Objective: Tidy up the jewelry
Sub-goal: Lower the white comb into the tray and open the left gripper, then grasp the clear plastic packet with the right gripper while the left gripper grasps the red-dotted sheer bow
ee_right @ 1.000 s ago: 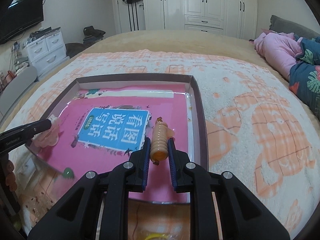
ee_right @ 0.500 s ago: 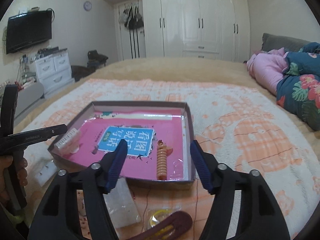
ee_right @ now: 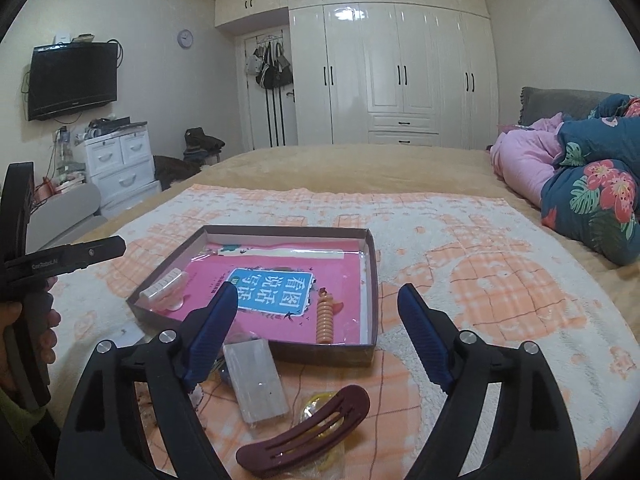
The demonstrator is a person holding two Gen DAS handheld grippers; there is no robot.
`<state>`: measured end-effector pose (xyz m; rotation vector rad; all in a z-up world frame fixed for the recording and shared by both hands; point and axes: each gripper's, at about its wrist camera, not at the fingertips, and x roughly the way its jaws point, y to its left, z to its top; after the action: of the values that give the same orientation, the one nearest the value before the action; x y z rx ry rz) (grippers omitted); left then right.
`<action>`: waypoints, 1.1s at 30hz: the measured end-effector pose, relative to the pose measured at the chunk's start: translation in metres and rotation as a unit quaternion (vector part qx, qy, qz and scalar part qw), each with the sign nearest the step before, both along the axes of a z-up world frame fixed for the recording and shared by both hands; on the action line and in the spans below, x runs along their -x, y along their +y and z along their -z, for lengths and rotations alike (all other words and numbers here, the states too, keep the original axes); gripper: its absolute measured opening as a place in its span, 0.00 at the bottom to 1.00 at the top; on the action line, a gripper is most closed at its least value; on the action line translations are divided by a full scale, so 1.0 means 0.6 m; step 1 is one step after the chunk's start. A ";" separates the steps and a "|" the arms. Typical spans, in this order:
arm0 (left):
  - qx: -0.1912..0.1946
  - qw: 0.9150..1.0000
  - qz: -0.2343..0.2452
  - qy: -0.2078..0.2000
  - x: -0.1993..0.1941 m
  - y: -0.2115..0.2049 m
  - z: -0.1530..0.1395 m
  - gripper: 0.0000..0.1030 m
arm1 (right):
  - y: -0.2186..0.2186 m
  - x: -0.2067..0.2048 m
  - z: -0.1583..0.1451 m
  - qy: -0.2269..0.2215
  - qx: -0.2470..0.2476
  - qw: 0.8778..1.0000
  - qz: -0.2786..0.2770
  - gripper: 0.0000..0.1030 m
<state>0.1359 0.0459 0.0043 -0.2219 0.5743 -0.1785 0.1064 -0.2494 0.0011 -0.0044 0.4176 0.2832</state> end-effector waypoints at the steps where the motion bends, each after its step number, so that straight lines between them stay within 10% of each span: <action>1: -0.001 1.000 0.002 -0.001 0.004 -0.001 -0.001 0.89 | 0.000 0.003 0.000 0.000 0.000 1.000 -0.002 0.77; 33: -0.055 0.988 0.120 0.073 0.083 -0.066 0.082 0.89 | 0.057 0.014 0.077 0.099 0.059 0.986 -0.124 0.77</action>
<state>0.0863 0.0061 -0.0447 -0.0572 0.7542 -0.3657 0.0980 -0.2155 -0.0449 -0.1468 0.6326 0.5061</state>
